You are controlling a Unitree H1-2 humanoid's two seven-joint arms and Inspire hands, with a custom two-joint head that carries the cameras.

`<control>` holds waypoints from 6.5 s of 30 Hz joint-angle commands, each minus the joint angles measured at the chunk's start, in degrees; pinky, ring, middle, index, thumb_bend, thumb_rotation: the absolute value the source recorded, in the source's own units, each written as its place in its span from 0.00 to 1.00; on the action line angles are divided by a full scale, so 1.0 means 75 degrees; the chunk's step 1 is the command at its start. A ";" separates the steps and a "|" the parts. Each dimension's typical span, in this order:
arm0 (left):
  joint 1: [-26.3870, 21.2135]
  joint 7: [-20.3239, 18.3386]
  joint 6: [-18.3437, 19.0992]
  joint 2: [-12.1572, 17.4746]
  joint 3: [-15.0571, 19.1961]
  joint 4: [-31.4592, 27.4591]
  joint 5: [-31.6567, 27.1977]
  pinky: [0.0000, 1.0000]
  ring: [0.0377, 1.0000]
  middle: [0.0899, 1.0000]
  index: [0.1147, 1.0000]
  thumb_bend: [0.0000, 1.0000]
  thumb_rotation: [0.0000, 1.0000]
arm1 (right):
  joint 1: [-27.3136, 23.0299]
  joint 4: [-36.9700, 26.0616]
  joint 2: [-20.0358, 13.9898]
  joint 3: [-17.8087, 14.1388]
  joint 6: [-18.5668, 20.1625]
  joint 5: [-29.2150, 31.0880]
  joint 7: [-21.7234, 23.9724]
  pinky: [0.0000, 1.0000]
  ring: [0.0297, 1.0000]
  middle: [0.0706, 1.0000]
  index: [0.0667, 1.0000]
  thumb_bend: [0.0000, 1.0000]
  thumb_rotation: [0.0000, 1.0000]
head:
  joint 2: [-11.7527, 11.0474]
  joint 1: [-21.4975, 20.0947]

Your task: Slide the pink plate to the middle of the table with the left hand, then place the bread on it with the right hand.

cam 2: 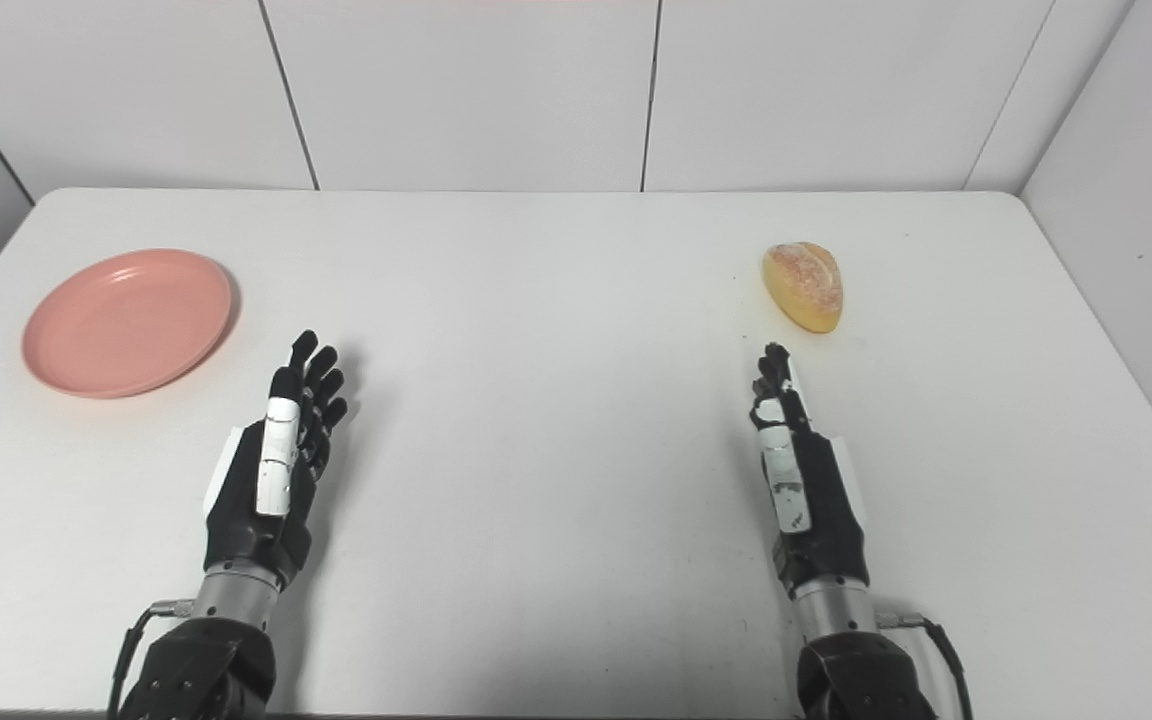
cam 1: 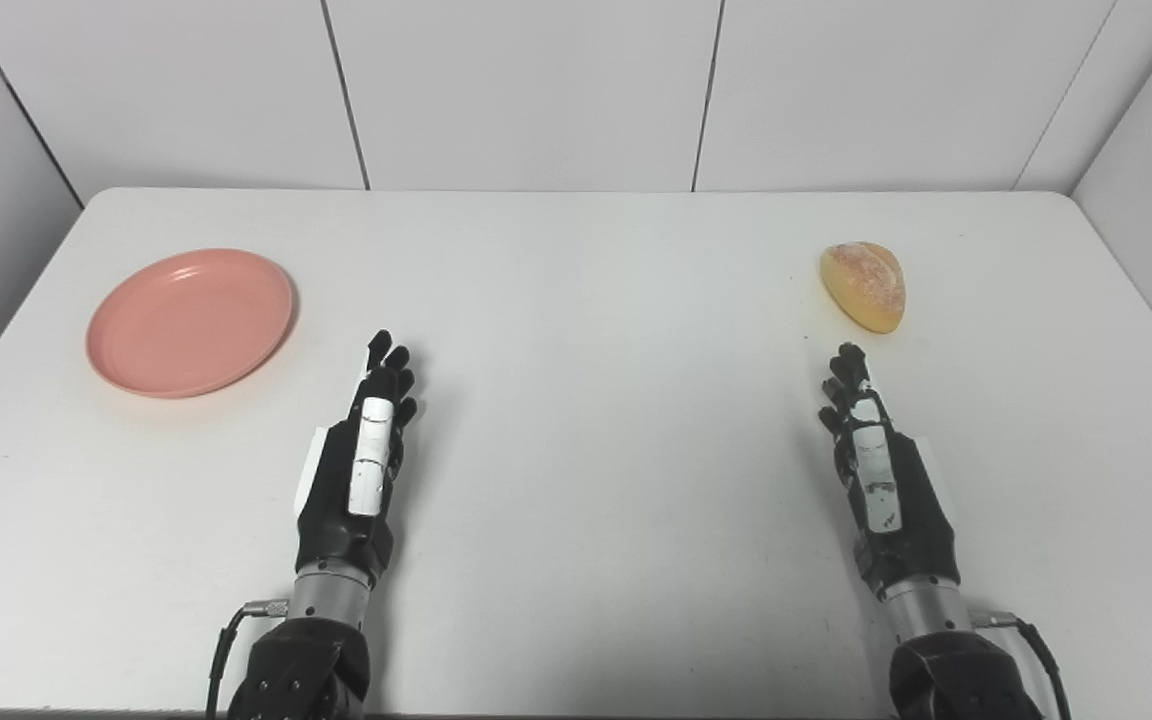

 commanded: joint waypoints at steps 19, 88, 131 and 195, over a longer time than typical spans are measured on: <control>0.1057 -0.0076 -0.1750 0.0088 0.0004 0.0640 0.0010 1.00 1.00 1.00 1.00 0.74 1.00 | -0.0140 -0.0266 0.0080 0.0010 -0.0404 -0.0023 0.0006 1.00 1.00 1.00 0.99 0.94 1.00 | -0.0018 0.0059; 0.0840 0.0811 -0.3499 -0.0533 -0.0756 0.2791 0.0634 1.00 1.00 1.00 1.00 0.75 0.95 | -0.0130 0.2609 -0.0699 -0.0589 -0.3110 0.0871 0.0764 1.00 1.00 1.00 1.00 0.87 1.00 | -0.2651 0.2030; -0.1018 0.0458 -0.0324 0.0381 0.0388 -0.0521 -0.0702 1.00 0.99 1.00 1.00 0.86 0.97 | -0.0138 0.2560 -0.0740 -0.0501 -0.2068 0.0684 0.0617 1.00 0.99 0.99 0.98 0.78 1.00 | -0.2921 0.1939; -0.6074 -0.2064 -0.4478 0.4441 0.3031 1.0092 -0.2351 0.92 0.92 0.93 0.95 0.97 0.84 | -0.0066 0.2413 -0.0864 -0.0438 -0.1631 0.0731 0.0663 0.97 0.96 0.97 0.99 0.81 1.00 | -0.2833 0.1900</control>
